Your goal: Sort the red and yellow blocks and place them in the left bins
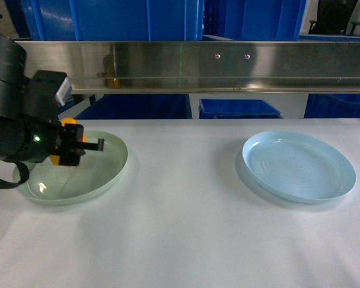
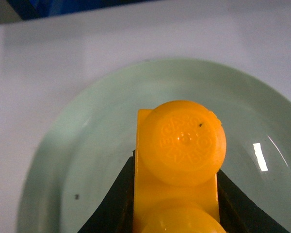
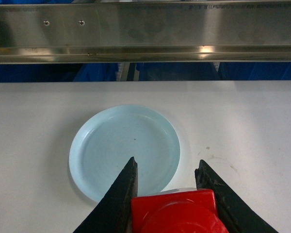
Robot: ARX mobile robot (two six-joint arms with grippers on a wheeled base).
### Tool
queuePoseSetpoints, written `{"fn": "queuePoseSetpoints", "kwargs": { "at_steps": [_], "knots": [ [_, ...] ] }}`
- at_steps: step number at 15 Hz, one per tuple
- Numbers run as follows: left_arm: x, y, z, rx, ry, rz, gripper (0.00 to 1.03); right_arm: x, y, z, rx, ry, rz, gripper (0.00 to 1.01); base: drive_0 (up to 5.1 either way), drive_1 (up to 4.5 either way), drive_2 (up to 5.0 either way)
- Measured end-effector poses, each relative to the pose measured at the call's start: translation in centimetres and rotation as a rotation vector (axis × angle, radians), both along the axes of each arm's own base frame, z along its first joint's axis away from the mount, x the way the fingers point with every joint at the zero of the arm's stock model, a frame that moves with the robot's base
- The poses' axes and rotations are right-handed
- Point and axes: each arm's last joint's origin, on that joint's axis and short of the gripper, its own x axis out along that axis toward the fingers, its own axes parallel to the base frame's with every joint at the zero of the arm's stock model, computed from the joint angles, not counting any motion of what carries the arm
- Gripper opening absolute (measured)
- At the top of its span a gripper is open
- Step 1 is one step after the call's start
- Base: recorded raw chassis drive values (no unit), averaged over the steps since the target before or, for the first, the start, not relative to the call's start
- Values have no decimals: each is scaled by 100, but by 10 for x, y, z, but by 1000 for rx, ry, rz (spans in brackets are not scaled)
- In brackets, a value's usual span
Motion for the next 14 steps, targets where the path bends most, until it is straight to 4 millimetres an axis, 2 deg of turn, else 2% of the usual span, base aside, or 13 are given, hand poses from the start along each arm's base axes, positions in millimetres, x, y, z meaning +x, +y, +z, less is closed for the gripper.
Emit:
{"fn": "queuePoseSetpoints", "kwargs": {
  "at_steps": [2, 4, 5, 7, 10, 11, 14],
  "knots": [
    [-16, 17, 30, -13, -79, -1, 29, 0, 0, 0, 0, 0, 0, 29, 0, 0, 0],
    [-46, 35, 58, -7, -156, 8, 29, 0, 0, 0, 0, 0, 0, 29, 0, 0, 0],
    [-62, 42, 65, -3, -156, 1, 29, 0, 0, 0, 0, 0, 0, 29, 0, 0, 0],
    [-87, 56, 65, 19, -137, 10, 29, 0, 0, 0, 0, 0, 0, 29, 0, 0, 0],
    [-112, 66, 68, 27, -108, 19, 29, 0, 0, 0, 0, 0, 0, 29, 0, 0, 0],
    [-122, 68, 75, 22, -122, 23, 29, 0, 0, 0, 0, 0, 0, 29, 0, 0, 0],
    [-125, 68, 84, 20, -183, 12, 29, 0, 0, 0, 0, 0, 0, 29, 0, 0, 0]
  ]
}}
